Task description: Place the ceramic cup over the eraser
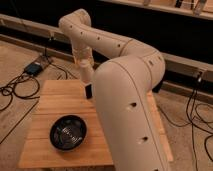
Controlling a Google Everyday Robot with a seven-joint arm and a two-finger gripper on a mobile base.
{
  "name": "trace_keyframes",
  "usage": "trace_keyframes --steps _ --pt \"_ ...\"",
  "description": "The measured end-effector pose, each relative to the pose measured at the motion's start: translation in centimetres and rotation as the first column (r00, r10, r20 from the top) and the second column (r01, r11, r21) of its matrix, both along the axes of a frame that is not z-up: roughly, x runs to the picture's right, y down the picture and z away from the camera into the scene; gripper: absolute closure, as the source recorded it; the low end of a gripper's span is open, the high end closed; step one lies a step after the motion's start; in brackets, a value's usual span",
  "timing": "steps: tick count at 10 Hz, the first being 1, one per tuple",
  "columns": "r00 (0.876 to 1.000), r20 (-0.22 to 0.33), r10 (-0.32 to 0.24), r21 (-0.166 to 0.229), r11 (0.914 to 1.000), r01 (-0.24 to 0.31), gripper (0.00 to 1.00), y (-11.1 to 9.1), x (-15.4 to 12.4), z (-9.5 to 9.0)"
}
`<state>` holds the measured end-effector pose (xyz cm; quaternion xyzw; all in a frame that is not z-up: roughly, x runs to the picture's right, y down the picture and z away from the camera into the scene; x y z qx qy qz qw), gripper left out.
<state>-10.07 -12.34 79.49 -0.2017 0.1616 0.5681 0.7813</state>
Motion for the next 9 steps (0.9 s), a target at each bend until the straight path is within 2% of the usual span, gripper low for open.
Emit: trace_keyframes --steps 3,9 --pt "1.000 -0.007 0.020 -0.017 0.9997 -0.020 1.00 1.8 0.8 -0.4" --pt "0.993 0.046 0.106 -0.058 0.9929 -0.104 1.00 6.6 1.0 2.2"
